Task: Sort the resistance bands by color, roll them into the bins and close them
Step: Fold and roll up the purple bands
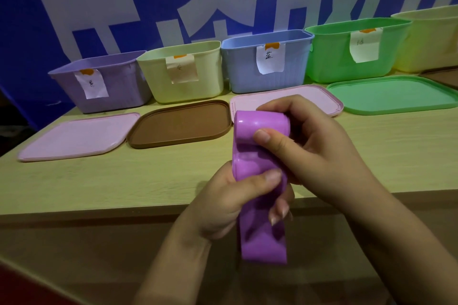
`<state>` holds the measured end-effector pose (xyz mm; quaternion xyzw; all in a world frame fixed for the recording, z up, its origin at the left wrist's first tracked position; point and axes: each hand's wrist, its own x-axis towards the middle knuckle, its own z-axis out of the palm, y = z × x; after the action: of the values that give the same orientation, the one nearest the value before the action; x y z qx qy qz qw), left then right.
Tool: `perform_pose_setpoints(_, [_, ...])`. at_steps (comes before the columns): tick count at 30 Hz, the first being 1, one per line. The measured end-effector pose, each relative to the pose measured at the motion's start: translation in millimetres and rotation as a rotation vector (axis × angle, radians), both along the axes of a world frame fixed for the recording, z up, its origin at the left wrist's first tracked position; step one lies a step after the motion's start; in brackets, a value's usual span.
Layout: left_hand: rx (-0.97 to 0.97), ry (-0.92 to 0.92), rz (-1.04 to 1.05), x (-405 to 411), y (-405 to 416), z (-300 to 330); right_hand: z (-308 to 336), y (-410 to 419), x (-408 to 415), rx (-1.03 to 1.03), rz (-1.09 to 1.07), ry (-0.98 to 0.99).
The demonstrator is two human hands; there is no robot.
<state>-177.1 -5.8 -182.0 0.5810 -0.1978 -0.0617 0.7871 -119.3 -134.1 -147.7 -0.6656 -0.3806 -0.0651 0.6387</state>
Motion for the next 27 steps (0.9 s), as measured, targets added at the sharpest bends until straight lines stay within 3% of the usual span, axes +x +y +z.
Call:
perform_pose_setpoints(8, [-0.017,0.05,0.18,6.1,-6.6,-5.6,-9.1,-3.2,-9.9,-0.066,-0.039,-0.163])
perform_pose_setpoints(14, [0.134,0.113,0.389,3.6,-11.5,-7.4,-18.2,-2.5,-2.5,-0.086,0.018,-0.166])
perform_pose_setpoints(18, [0.23,0.118,0.421,-0.7,-9.7,-9.0,-22.6,-4.3,5.1,-0.019,0.176,0.085])
perform_pose_setpoints(23, [0.284,0.107,0.38,-6.0,-7.0,-11.0,-24.0,-19.6,15.8,0.009,0.606,0.415])
perform_pose_setpoints(27, [0.356,0.067,0.325,-8.2,-0.4,-6.4,-21.0,-18.8,17.9,-0.088,0.454,0.37])
